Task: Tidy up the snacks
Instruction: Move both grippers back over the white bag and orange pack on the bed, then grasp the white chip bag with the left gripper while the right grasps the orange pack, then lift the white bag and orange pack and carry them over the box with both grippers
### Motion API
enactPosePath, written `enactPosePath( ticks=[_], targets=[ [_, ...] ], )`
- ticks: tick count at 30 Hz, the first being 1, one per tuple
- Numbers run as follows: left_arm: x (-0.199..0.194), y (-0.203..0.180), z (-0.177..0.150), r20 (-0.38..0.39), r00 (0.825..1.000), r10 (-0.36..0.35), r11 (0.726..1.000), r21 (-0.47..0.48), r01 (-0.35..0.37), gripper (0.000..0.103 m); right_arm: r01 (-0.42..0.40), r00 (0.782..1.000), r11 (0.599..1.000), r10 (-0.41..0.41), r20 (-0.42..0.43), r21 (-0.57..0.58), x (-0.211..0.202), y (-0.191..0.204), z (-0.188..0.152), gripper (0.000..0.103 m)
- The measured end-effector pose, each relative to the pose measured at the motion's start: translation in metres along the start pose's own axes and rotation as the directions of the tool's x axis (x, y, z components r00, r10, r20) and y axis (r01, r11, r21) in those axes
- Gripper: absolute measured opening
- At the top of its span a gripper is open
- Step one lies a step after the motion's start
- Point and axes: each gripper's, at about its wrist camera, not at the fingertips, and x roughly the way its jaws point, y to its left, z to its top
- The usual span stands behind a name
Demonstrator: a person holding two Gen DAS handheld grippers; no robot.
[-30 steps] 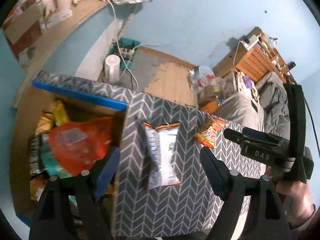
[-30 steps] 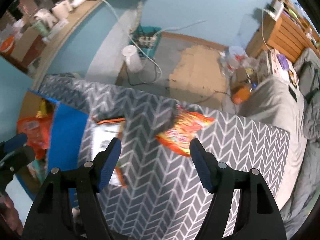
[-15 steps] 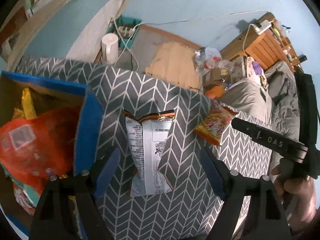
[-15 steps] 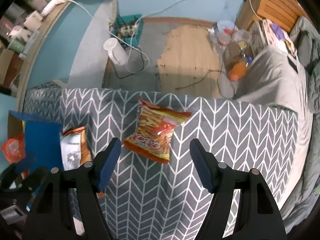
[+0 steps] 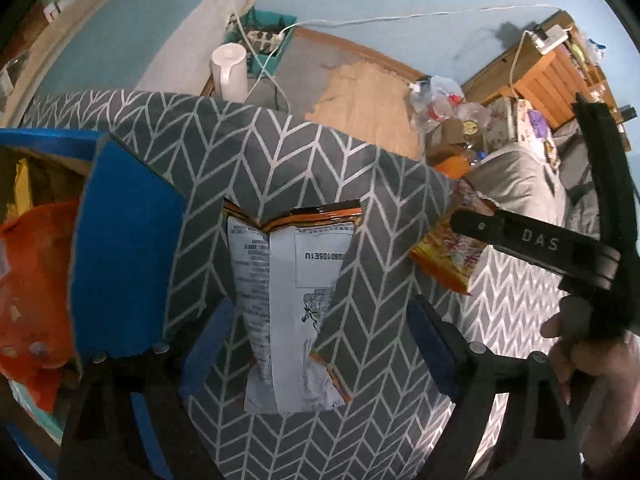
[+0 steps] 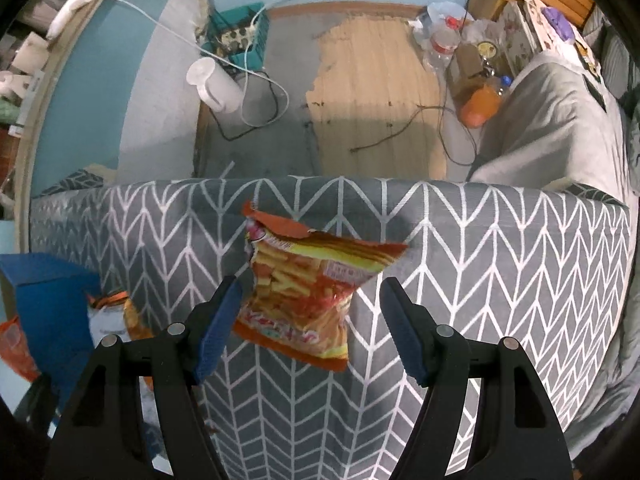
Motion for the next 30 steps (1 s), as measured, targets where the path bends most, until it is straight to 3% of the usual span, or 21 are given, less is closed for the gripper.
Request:
enactPosePath(
  ticks=[7,12,14,17,19,23,30],
  targets=[
    [0.033,0.007,0.005,-0.066,0.997,0.031,0.999,-0.032,-0.033,0.089,0.022,1.0,0.999,-0.022,-0.012,-0.033,0.011,0.006,0.003,0.071],
    [0.051,0.013,0.004,-0.098,0.994,0.037,0.999,-0.035,-0.041,0.088,0.03,0.999,0.995,-0.032,-0.021,-0.09,0.017,0.015,0.002,0.051],
    [0.052,0.013,0.002,-0.099,0.994,0.049,0.999,-0.013,-0.05,0.081,0.043,0.999,0.991,-0.045,-0.012,-0.126,0.017,0.02,-0.001,0.047],
    [0.047,0.011,-0.001,-0.075,0.993,0.096,0.995,0.028,-0.094,0.055,0.069,0.998,0.979,-0.069,0.003,-0.19,0.016,0.027,-0.006,0.042],
    [0.044,0.012,-0.001,-0.065,0.994,0.084,0.996,0.042,-0.081,0.042,0.082,0.997,0.971,-0.081,0.013,-0.226,0.014,0.032,-0.01,0.04],
    [0.035,0.016,-0.003,-0.052,0.998,0.039,0.998,0.046,-0.036,0.035,0.111,0.994,0.956,-0.102,0.046,-0.273,0.007,0.038,-0.02,0.039],
    [-0.002,0.009,-0.006,0.04,0.999,-0.002,0.993,0.119,-0.003,0.033,0.152,0.985,0.935,-0.117,0.126,-0.32,-0.019,0.05,-0.037,0.038]
  ],
)
